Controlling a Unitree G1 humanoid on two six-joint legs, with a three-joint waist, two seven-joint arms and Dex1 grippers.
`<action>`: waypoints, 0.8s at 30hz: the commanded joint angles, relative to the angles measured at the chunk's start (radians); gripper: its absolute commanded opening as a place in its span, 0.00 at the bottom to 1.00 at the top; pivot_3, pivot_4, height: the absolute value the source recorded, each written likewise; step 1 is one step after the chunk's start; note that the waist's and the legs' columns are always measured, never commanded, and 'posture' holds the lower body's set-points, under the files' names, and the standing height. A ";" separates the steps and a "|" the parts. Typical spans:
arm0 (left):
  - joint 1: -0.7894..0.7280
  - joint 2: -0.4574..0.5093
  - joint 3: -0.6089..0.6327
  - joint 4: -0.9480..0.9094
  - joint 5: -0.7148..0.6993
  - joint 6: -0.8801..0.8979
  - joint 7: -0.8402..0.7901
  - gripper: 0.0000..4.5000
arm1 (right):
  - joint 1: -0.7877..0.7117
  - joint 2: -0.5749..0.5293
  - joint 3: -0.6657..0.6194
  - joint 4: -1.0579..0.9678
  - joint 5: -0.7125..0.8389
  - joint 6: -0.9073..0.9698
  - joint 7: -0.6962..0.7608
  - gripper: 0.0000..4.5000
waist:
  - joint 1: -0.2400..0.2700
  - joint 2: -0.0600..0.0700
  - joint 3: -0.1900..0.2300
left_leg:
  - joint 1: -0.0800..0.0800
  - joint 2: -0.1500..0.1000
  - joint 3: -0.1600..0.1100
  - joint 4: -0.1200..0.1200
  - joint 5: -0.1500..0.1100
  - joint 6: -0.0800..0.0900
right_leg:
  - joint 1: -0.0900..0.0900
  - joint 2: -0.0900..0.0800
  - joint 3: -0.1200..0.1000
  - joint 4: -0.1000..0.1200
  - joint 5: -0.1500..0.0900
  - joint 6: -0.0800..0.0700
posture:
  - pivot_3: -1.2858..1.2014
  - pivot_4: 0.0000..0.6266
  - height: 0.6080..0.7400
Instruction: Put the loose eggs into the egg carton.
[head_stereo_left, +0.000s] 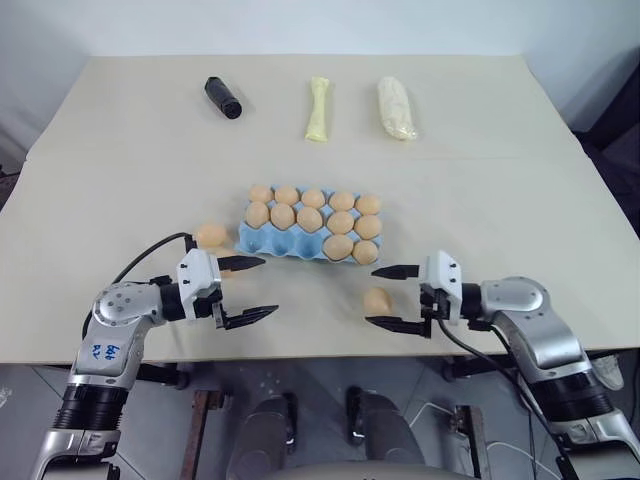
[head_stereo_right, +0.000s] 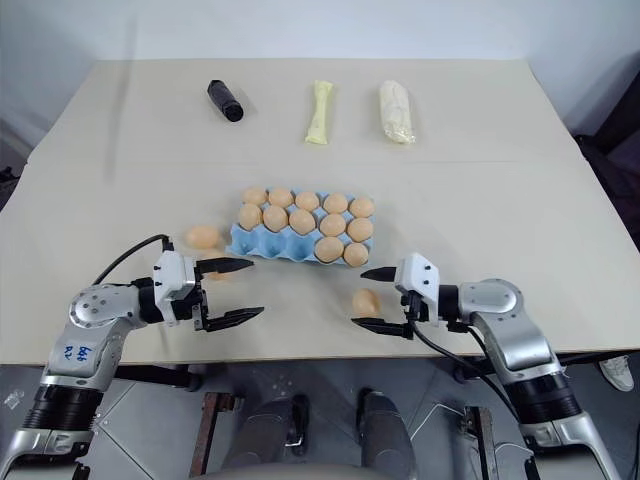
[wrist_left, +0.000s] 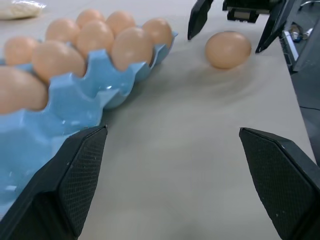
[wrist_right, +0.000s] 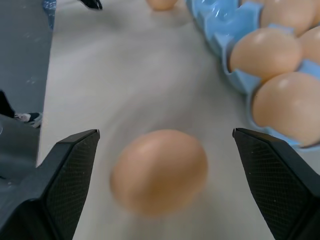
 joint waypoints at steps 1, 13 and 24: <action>0.027 0.018 0.045 -0.063 -0.025 -0.001 0.012 1.00 | -0.020 0.022 0.010 0.029 -0.012 -0.019 -0.003 0.91 | 0.001 0.000 0.000 | 0.000 0.000 0.000 0.000 0.000 0.000 | 0.000 0.000 0.000 0.000 0.000 0.000 | 0.52 0.24 1.00; 0.095 0.032 0.131 -0.107 -0.053 0.040 0.061 1.00 | -0.122 0.097 -0.004 -0.072 0.083 0.059 -0.031 0.52 | -0.011 0.000 0.000 | 0.001 0.002 0.003 0.000 -0.002 -0.001 | -0.001 0.000 -0.003 0.001 0.001 0.002 | 0.52 0.24 1.00; 0.143 0.021 0.161 -0.122 -0.056 0.046 0.093 1.00 | -0.380 0.276 0.059 0.214 -0.057 -0.043 -0.150 0.52 | -0.018 0.000 0.000 | -0.002 0.002 0.004 -0.001 -0.004 -0.002 | -0.006 -0.003 -0.009 0.003 0.003 0.005 | 0.52 0.24 1.00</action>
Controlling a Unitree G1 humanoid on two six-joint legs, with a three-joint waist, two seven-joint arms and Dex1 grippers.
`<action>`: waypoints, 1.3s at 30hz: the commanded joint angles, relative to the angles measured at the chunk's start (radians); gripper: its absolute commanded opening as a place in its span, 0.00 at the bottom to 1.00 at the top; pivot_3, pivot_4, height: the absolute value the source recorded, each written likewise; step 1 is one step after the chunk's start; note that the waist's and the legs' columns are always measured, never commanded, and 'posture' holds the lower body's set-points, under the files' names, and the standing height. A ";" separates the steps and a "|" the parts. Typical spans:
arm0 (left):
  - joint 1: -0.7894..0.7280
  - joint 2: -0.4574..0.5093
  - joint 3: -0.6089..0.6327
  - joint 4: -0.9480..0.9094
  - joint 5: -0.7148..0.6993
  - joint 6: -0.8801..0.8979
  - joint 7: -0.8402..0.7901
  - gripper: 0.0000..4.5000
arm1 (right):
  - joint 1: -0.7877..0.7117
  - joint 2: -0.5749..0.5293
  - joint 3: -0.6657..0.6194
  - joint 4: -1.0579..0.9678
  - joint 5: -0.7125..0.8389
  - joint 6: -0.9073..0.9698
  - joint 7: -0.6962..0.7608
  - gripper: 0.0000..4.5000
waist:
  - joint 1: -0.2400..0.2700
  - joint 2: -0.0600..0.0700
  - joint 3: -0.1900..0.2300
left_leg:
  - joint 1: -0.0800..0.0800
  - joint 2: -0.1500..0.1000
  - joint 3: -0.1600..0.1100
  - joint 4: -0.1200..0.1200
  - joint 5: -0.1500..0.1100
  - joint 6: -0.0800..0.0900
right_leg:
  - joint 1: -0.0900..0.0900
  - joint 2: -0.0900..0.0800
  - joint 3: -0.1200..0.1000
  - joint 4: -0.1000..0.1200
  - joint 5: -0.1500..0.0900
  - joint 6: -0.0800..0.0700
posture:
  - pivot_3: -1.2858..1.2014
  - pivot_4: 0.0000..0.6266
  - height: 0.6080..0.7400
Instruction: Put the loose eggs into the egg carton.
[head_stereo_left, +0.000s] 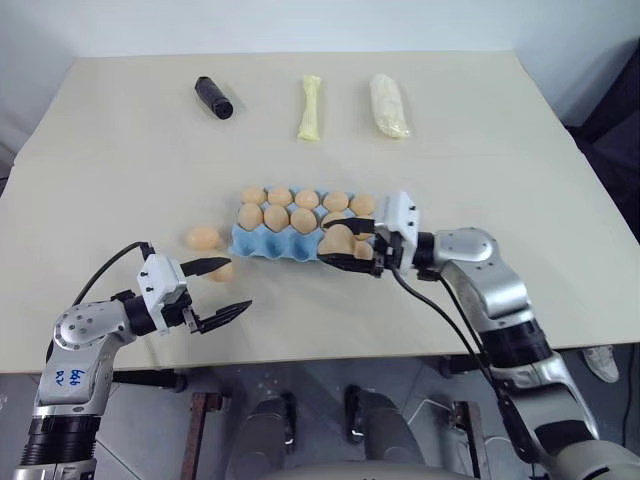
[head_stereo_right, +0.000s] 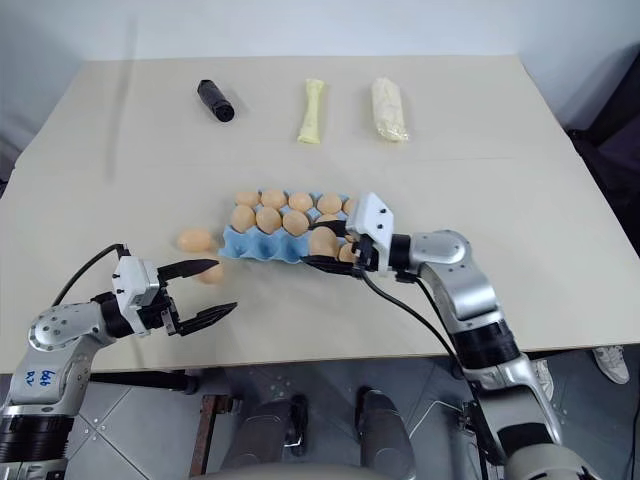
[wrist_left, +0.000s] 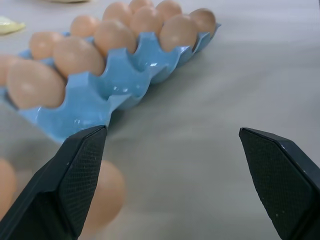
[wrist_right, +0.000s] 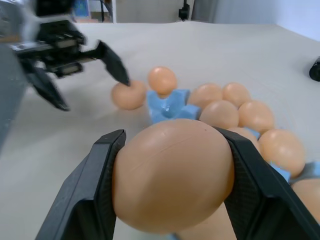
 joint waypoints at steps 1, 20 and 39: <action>0.004 0.002 0.014 -0.045 -0.015 -0.005 0.013 1.00 | -0.066 0.055 0.018 0.108 -0.048 -0.071 -0.028 0.52 | -0.002 0.000 0.000 | 0.000 0.000 0.001 0.000 0.000 0.000 | 0.000 -0.001 -0.001 0.001 0.000 0.000 | 0.52 0.24 1.00; 0.108 0.008 0.131 -0.108 -0.048 0.009 0.094 1.00 | 0.071 -0.013 -0.071 -0.054 0.065 -0.122 0.127 0.99 | 0.001 0.000 0.000 | -0.002 0.001 0.003 0.001 -0.002 -0.002 | -0.007 -0.004 -0.009 0.009 0.000 -0.001 | 0.52 0.24 1.00; 0.136 0.025 0.249 0.036 -0.048 0.035 0.143 1.00 | 0.299 -0.189 -0.185 -0.136 0.130 -0.203 0.188 0.99 | 0.004 0.000 0.000 | 0.001 0.010 0.016 0.002 -0.003 -0.004 | -0.005 -0.005 -0.022 0.001 0.002 -0.011 | 0.52 0.24 1.00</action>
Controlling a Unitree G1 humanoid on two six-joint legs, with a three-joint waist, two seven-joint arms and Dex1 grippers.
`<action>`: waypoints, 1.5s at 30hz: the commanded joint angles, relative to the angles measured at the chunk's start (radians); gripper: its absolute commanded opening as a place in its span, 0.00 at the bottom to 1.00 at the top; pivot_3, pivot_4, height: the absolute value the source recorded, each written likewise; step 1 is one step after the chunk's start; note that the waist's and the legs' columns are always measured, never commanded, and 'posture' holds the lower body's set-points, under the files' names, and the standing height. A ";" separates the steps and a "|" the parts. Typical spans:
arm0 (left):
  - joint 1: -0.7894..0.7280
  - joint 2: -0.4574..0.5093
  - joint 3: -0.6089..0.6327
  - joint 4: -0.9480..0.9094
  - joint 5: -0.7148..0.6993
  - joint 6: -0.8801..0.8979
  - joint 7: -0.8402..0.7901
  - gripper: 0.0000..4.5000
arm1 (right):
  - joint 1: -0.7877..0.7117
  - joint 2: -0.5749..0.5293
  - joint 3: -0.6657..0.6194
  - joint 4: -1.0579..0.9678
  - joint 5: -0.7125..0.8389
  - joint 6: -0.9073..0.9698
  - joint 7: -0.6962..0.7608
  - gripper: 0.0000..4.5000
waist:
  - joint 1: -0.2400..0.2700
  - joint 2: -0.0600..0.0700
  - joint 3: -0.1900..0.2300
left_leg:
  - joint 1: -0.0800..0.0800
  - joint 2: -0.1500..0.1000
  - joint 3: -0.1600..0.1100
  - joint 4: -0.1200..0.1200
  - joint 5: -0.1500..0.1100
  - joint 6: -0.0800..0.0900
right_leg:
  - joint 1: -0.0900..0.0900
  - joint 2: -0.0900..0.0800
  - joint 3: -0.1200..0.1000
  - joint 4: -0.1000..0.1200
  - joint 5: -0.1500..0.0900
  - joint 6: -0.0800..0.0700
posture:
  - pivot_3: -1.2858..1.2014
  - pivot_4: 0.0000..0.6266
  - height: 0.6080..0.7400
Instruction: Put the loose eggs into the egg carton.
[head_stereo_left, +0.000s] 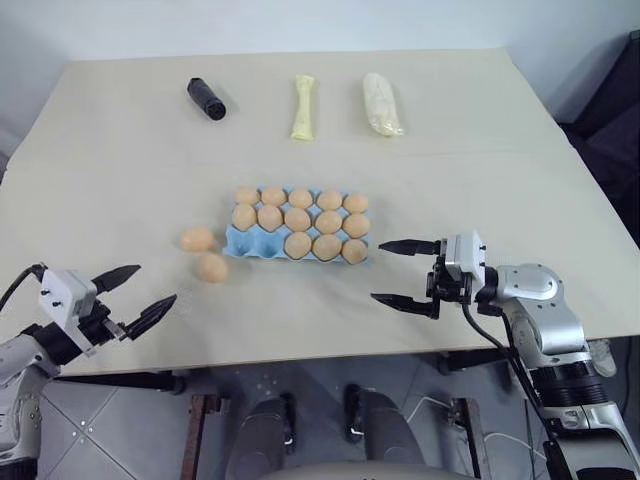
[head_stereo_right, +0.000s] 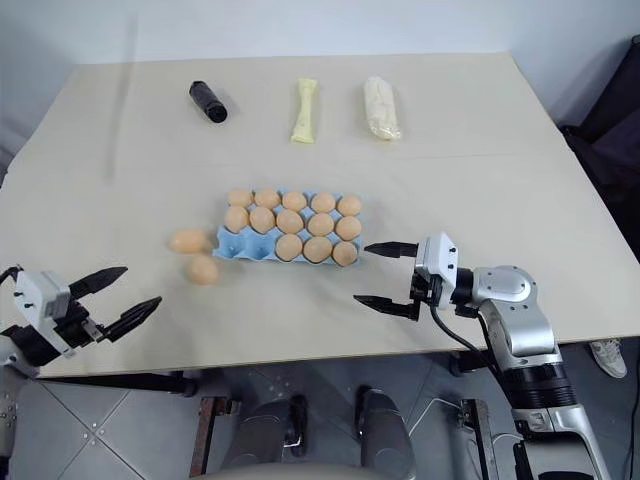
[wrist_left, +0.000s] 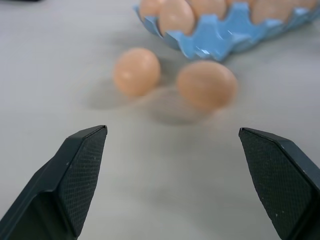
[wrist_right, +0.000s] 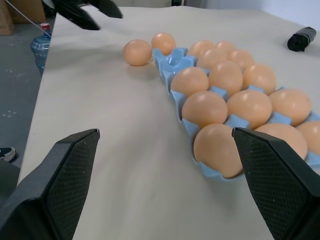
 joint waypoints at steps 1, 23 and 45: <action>-0.039 -0.020 -0.056 -0.009 0.020 -0.019 0.011 1.00 | 0.005 0.009 -0.003 -0.047 0.005 -0.027 -0.013 0.99 | 0.000 0.000 0.000 | 0.000 0.000 0.000 0.000 0.000 0.000 | 0.000 0.000 0.000 0.000 0.000 0.000 | 0.52 0.24 1.00; -0.181 -0.183 -0.272 0.107 0.192 -0.126 0.168 0.74 | 0.010 0.022 0.034 -0.128 0.022 0.028 -0.041 1.00 | 0.014 0.000 0.000 | 0.001 0.002 0.009 0.006 -0.002 0.001 | -0.001 -0.010 -0.023 0.003 0.004 -0.001 | 0.52 0.24 1.00; -0.460 -0.257 -0.446 0.050 0.168 -0.010 0.134 0.48 | -0.002 0.068 0.047 -0.231 0.035 0.089 -0.139 1.00 | 0.044 0.000 0.000 | 0.001 0.007 0.020 0.017 -0.007 0.005 | -0.001 -0.010 -0.025 0.007 0.007 -0.001 | 0.52 0.24 1.00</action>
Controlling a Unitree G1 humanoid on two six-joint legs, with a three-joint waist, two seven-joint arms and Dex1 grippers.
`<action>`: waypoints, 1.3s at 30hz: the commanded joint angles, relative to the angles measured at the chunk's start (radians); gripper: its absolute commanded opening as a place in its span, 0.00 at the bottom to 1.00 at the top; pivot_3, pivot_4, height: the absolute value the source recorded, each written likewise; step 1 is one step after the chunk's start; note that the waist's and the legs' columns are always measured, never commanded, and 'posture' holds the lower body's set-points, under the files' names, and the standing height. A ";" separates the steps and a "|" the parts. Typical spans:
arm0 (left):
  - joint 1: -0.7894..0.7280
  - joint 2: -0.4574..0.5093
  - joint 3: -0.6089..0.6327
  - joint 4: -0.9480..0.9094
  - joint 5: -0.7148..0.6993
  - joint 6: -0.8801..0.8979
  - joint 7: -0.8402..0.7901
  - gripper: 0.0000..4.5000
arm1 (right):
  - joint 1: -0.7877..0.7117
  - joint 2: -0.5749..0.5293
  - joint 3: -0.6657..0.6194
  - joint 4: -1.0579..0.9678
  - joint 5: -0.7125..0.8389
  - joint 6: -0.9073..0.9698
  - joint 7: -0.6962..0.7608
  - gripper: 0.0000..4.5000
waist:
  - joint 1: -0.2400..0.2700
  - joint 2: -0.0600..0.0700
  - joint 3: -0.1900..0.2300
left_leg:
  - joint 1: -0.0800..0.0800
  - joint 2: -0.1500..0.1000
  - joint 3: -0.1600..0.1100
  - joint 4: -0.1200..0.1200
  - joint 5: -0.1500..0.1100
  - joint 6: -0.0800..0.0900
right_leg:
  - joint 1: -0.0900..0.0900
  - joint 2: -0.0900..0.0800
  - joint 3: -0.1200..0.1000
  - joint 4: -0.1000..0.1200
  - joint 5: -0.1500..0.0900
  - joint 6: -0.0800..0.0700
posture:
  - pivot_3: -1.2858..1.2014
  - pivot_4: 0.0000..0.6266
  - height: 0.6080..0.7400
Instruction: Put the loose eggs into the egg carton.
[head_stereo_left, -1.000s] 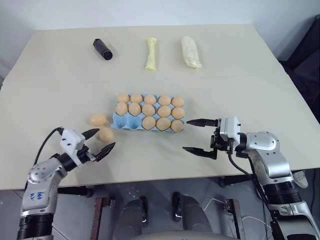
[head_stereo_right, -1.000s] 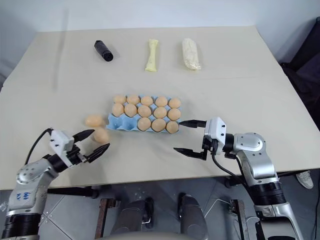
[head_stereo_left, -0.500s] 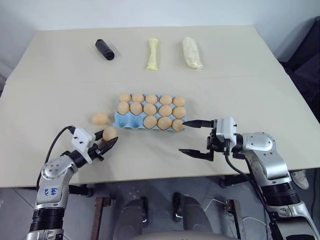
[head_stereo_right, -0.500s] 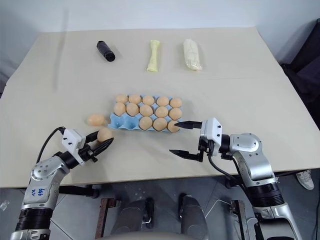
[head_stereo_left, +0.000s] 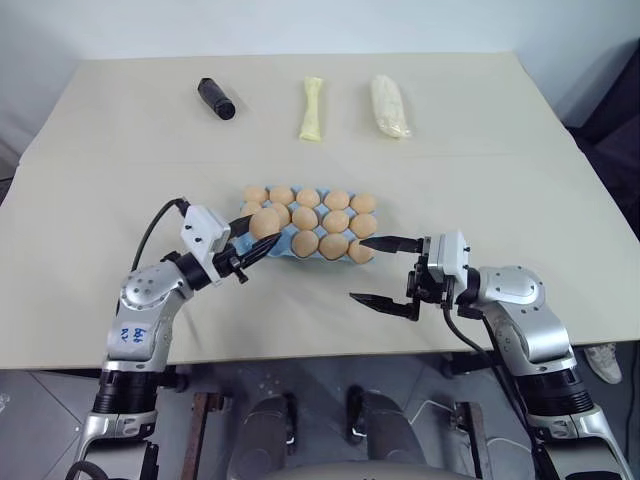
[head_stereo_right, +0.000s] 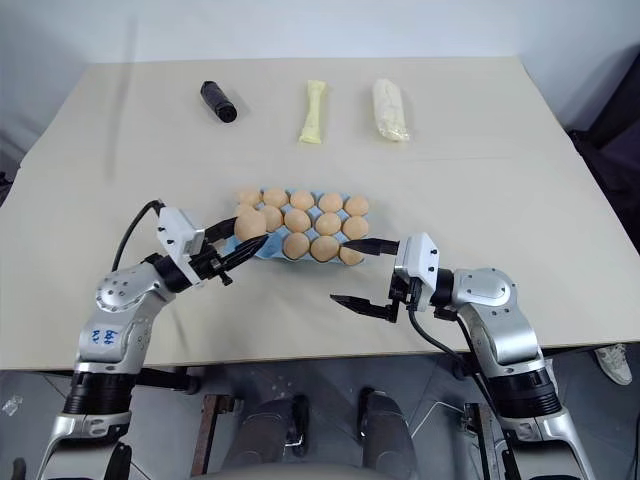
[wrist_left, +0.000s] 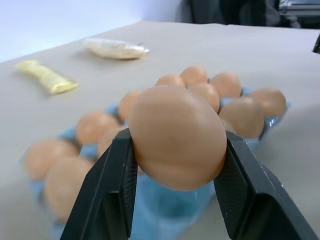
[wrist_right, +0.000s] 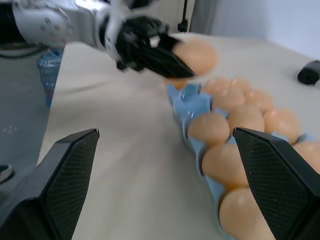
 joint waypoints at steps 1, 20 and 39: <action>-0.030 -0.012 -0.024 0.027 0.011 -0.022 -0.017 0.56 | -0.010 0.011 -0.002 -0.064 0.021 0.010 -0.025 1.00 | 0.002 0.000 0.000 | 0.000 0.000 0.001 0.001 -0.001 0.001 | 0.000 0.000 0.000 0.000 0.000 0.000 | 0.52 0.24 1.00; 0.311 0.178 0.312 -0.033 -0.085 -0.122 -0.096 0.99 | -0.004 0.037 0.002 -0.036 0.021 -0.036 -0.024 1.00 | -0.023 0.000 0.000 | 0.000 0.008 0.009 0.001 -0.010 0.001 | -0.001 -0.001 -0.006 -0.009 0.001 -0.001 | 0.52 0.24 1.00; 0.299 0.089 0.356 0.059 -0.070 -0.078 0.112 0.99 | -0.019 0.050 0.003 0.027 -0.004 -0.067 -0.028 1.00 | -0.018 0.000 0.000 | 0.000 0.011 0.011 0.002 -0.015 0.000 | -0.002 -0.002 -0.015 -0.010 0.001 -0.004 | 0.52 0.24 1.00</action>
